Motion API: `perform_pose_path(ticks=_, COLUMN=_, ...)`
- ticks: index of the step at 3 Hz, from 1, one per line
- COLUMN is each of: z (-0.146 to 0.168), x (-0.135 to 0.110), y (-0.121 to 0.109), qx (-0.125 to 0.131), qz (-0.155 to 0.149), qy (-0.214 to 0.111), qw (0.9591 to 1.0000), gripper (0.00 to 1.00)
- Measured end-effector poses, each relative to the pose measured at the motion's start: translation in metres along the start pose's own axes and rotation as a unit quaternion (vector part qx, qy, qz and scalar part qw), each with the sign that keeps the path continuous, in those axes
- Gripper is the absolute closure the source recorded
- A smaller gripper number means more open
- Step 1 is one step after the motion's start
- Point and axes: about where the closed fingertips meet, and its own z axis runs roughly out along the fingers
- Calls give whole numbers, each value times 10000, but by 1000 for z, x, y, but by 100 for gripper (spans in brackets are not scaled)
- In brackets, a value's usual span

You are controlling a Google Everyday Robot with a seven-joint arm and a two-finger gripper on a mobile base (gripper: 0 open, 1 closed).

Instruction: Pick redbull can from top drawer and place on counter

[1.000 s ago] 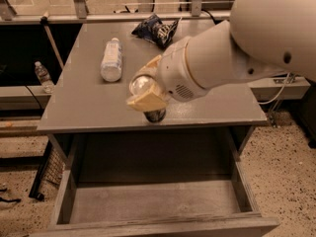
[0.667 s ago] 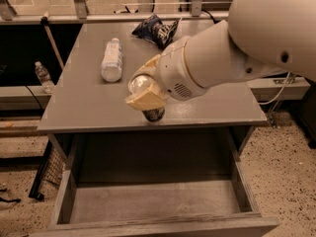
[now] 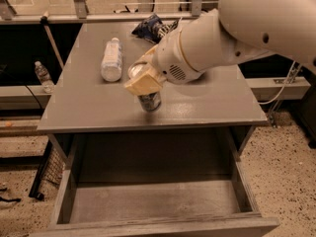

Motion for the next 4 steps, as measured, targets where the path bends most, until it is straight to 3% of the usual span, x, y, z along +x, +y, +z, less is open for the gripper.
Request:
perform_pose_path(ticks=1, z=8, x=0, y=-25, qx=22, qz=534, qy=-25, qw=9986, gripper=100)
perform_pose_path(ticks=3, z=22, x=20, y=-57, qx=-80, qz=1571, qy=-199, qw=9874, gripper=99)
perform_pose_path(ticks=4, z=22, x=19, y=-57, qx=-84, qz=1563, qy=-199, qw=9875, gripper=100)
